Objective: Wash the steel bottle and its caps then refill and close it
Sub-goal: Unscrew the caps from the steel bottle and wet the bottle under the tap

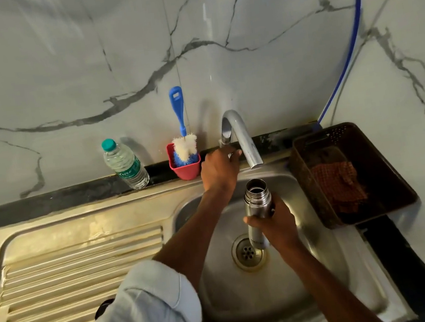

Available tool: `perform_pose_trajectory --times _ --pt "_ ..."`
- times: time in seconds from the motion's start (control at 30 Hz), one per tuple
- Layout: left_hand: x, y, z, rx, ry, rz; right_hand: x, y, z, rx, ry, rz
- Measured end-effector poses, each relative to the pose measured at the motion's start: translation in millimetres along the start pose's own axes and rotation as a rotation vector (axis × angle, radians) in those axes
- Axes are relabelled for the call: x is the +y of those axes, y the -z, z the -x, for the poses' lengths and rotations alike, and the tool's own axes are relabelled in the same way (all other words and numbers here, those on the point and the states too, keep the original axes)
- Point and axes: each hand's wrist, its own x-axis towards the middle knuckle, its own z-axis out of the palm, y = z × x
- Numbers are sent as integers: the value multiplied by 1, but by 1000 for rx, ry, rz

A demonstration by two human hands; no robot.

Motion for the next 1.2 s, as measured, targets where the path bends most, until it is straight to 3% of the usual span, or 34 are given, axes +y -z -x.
perform_pose_trajectory --times 0.27,0.4,0.53,0.67,0.77,0.83,0.9,0.97,1.03,1.07,1.1,1.17,1.2 --pt "-7 0 -7 -63 -3 43 2 -14 11 -75 -29 -58" --pt "-21 11 15 -90 38 228 6 -14 16 -87 -66 -127" --pt "-59 20 89 18 159 374 2 -5 29 -74 -188 -410" --pt "-84 39 162 -81 322 585 -5 -2 47 -188 -314 -748" --pt "-78 60 194 -130 348 733 -17 -7 62 -223 -441 -927" --pt "-70 76 202 -75 381 810 -23 -5 71 -268 -468 -946" --pt "-64 86 204 23 397 774 -30 -2 79 -360 -483 -786" --pt "-58 95 204 115 378 604 -25 3 86 -361 -365 -326" --pt "-48 104 201 141 293 378 -16 10 85 -144 -64 210" --pt "-41 109 199 140 237 265 -16 15 86 -87 109 298" --pt "-32 113 198 132 182 186 -15 18 85 -136 278 295" --pt "-15 119 195 89 93 127 -13 15 85 -373 485 243" --pt "-8 122 194 55 67 129 -19 13 92 -449 486 227"
